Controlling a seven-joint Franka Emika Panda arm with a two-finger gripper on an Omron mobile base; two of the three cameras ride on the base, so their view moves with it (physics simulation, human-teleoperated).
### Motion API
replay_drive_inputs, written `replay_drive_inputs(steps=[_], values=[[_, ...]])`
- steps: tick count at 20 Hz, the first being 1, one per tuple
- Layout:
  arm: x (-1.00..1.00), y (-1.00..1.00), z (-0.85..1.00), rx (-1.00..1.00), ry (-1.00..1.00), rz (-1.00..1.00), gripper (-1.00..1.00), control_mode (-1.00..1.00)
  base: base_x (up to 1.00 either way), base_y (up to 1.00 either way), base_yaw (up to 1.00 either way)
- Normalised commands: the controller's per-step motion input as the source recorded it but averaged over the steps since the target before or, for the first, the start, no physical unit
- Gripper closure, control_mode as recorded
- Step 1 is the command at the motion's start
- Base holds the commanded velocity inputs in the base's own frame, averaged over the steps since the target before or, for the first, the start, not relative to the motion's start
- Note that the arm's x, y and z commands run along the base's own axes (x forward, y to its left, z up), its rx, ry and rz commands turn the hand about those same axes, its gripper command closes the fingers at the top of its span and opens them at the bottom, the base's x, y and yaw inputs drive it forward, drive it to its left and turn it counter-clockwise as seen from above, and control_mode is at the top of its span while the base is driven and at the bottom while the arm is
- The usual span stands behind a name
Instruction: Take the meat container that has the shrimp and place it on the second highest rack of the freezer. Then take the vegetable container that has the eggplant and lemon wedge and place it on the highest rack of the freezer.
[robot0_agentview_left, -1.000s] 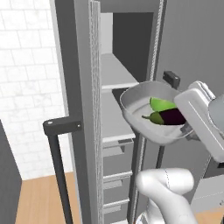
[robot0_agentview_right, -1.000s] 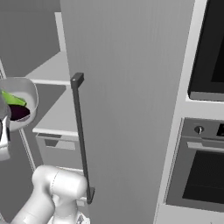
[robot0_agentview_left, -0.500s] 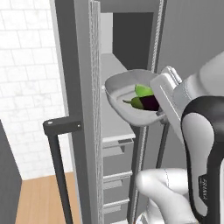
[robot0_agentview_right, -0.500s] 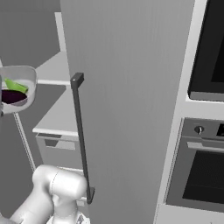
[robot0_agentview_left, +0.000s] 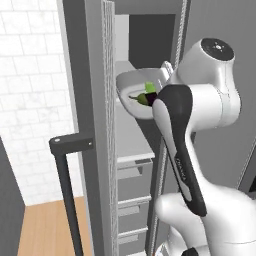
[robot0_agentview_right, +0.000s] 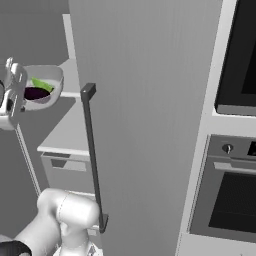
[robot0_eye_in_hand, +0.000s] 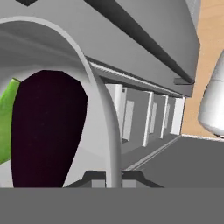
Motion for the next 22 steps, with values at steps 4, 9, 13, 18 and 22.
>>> replay_drive_inputs(steps=[4, 9, 13, 18, 22], values=[[1.0, 0.07, -0.09, 0.01, 0.02, 0.0, 1.0, -1.0, 0.0, 0.0, 0.0], [0.99, 0.21, -0.19, 0.0, 0.0, 0.0, 1.0, -1.0, 0.0, 0.0, 0.0], [0.92, 0.21, -0.22, 0.0, 0.0, 0.0, 1.0, -1.0, 0.0, 0.0, 0.0], [0.79, 0.15, -0.25, 0.0, -0.02, 0.0, 1.0, -1.0, 0.0, 0.0, 0.0], [0.69, 0.14, -0.24, 0.0, -0.03, 0.0, 1.0, -1.0, 0.0, 0.0, 0.0]])
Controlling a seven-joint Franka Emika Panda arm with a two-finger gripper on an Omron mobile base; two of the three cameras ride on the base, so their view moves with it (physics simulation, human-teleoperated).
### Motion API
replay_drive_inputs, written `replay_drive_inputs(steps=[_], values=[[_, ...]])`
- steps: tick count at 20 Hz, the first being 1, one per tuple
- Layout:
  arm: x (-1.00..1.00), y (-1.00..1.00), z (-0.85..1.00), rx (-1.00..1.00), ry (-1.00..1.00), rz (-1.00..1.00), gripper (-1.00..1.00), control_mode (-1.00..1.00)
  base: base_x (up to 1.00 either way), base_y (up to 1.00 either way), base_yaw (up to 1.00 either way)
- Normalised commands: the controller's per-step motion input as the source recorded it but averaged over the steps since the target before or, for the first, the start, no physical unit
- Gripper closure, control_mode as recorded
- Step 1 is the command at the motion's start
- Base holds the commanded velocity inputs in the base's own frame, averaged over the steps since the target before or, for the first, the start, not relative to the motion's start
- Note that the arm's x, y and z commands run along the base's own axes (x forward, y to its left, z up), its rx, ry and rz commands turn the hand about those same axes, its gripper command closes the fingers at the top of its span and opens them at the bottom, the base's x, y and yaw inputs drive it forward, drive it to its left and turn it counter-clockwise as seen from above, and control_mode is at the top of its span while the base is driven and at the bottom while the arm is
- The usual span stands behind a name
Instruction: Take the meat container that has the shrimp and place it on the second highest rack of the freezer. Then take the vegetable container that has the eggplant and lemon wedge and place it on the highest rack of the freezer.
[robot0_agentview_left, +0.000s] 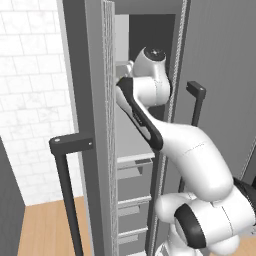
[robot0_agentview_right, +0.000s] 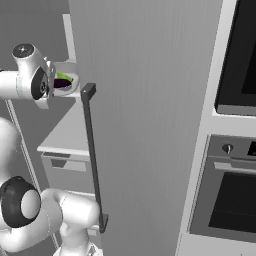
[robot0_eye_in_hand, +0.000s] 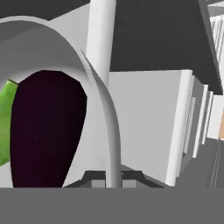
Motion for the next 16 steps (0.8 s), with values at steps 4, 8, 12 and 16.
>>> replay_drive_inputs(steps=[4, 8, 12, 16], values=[[0.71, 0.09, -0.19, 0.0, -0.01, -0.03, 1.0, -1.0, 0.0, 0.0, 0.0], [0.79, 0.06, -0.14, 0.0, 0.0, -0.06, 1.0, -1.0, 0.0, 0.0, 0.0], [0.49, 0.06, -0.18, 0.0, 0.0, -0.05, -1.0, -1.0, 0.0, 0.0, 0.0], [0.06, 0.0, -0.12, 0.0, -0.1, -0.04, -1.0, -1.0, 0.0, 0.0, 0.0]])
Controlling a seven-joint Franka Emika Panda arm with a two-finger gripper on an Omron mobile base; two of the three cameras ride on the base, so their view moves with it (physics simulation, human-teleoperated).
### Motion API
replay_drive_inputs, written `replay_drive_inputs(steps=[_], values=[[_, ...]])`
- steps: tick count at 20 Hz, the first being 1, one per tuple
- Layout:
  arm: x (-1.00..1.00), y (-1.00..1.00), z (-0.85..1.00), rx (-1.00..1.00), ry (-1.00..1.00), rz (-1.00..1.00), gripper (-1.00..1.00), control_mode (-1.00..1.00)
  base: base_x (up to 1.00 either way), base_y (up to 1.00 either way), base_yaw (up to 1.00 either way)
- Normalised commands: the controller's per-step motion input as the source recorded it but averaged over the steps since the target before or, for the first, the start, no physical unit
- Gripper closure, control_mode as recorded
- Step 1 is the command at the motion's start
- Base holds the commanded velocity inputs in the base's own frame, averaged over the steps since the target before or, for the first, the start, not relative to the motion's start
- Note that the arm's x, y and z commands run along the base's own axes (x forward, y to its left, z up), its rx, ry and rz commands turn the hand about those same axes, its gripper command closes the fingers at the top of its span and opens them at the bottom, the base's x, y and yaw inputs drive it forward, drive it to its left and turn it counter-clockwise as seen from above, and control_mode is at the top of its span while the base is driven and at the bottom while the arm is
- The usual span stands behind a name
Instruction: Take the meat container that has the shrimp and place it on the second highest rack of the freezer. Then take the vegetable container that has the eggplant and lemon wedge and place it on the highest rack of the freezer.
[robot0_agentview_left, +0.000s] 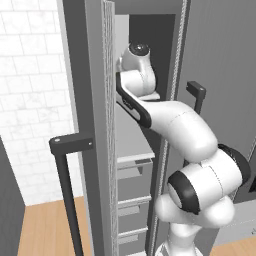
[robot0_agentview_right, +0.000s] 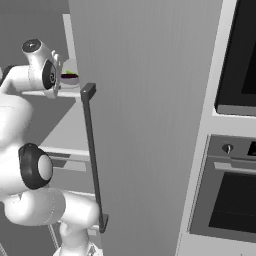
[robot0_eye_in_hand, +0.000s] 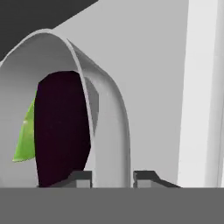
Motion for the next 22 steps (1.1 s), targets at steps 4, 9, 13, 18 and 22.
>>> replay_drive_inputs(steps=[4, 9, 13, 18, 22], values=[[-0.32, 0.0, 0.01, 0.01, -0.25, 0.0, -1.0, -1.0, 0.0, 0.0, 0.0], [-0.94, -0.03, 0.39, 0.06, -0.46, 0.0, -1.0, -1.0, 0.0, 0.0, 0.0], [-1.0, -0.31, 0.7, 0.14, -0.32, 0.0, -1.0, -1.0, 0.0, 0.0, 0.0], [-1.0, -0.45, 0.7, 0.19, -0.02, 0.04, -1.0, -1.0, 0.0, 0.0, 0.0], [-1.0, -0.32, 0.51, 0.05, 0.15, 0.06, -1.0, -1.0, 0.0, 0.0, 0.0]])
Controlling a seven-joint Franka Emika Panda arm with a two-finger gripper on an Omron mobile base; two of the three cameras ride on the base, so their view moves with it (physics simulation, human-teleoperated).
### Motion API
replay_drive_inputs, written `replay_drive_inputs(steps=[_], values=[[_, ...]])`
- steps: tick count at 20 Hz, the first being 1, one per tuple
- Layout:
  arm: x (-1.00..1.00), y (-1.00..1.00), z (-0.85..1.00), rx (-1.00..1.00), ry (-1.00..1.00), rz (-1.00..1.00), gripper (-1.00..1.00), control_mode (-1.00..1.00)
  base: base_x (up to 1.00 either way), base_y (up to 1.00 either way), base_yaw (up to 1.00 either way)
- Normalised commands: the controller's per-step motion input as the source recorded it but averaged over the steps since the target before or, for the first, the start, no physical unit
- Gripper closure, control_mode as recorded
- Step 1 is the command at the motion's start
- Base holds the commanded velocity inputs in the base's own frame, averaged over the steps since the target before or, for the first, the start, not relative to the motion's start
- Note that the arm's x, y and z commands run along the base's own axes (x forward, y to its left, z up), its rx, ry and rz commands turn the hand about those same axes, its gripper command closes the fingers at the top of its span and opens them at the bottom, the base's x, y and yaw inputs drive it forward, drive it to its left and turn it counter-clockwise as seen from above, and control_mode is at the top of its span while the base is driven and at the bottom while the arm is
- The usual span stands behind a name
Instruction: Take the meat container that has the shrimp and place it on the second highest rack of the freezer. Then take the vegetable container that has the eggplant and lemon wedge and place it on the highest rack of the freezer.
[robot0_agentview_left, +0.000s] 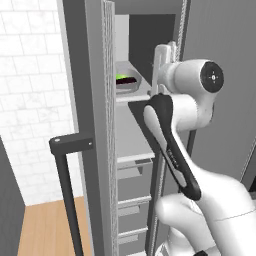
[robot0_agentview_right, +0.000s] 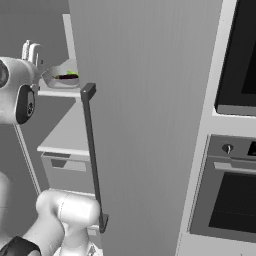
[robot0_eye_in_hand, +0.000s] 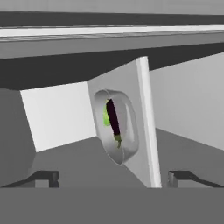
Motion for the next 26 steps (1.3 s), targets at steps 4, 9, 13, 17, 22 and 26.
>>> replay_drive_inputs(steps=[4, 9, 13, 17, 22, 26], values=[[-1.0, -0.18, 0.15, -0.02, 0.24, 0.07, -1.0, -1.0, 0.0, 0.0, 0.0], [-0.87, -0.23, -0.17, -0.2, 0.37, 0.09, -1.0, -1.0, 0.0, 0.0, 0.0], [-0.31, -0.36, -0.46, -0.29, 0.5, 0.15, -1.0, -1.0, 0.0, 0.0, 0.0], [-0.12, -0.34, -0.4, -0.23, 0.32, 0.27, -1.0, -1.0, 0.0, 0.0, 0.0], [-0.24, -0.28, -0.24, -0.16, 0.01, 0.38, -1.0, -1.0, 0.0, 0.0, 0.0], [-0.22, -0.42, -0.38, -0.2, -0.09, 0.39, -1.0, -1.0, 0.0, 0.0, 0.0]])
